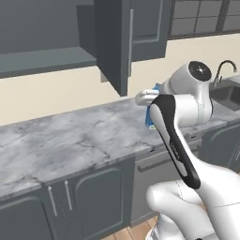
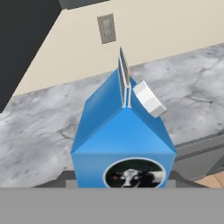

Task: Pick the milk from the counter and place it in the open cabinet.

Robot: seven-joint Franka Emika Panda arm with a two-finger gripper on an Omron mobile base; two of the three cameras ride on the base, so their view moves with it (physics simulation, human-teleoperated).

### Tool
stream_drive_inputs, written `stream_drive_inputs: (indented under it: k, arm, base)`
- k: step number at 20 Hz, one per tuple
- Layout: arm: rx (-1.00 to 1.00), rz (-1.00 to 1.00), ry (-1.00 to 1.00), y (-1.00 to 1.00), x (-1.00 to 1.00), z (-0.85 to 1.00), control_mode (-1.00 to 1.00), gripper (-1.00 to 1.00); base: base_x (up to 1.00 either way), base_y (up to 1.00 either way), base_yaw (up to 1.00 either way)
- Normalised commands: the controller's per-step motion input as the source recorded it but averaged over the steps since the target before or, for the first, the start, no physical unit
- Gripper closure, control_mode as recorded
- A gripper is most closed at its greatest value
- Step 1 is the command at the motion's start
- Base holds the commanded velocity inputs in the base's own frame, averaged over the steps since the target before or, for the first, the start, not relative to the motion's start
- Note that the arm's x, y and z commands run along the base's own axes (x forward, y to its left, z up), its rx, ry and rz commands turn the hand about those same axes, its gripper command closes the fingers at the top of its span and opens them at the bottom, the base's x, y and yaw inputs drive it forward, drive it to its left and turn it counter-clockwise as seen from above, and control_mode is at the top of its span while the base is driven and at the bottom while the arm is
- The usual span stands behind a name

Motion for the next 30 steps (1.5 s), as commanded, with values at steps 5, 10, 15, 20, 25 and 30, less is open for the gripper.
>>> stream_drive_inputs:
  k: [5, 10, 15, 20, 25, 30]
  arm:
    - [0.0, 0.0, 0.0, 0.0, 0.0, 0.0, 1.0, 1.0]
    - [0.0, 0.0, 0.0, 0.0, 0.0, 0.0, 1.0, 1.0]
    - [0.0, 0.0, 0.0, 0.0, 0.0, 0.0, 1.0, 1.0]
    - [0.0, 0.0, 0.0, 0.0, 0.0, 0.0, 1.0, 1.0]
    - [0.0, 0.0, 0.0, 0.0, 0.0, 0.0, 1.0, 1.0]
    - [0.0, 0.0, 0.0, 0.0, 0.0, 0.0, 1.0, 1.0]
  base:
    - [-1.0, -0.13, -0.42]
    - [-0.73, 0.06, -0.79]
    - [-1.0, 0.3, -0.62]
    - [-0.98, 0.32, -0.49]
    - [-0.17, 0.04, -0.94]
    - [-0.63, 0.28, -0.75]
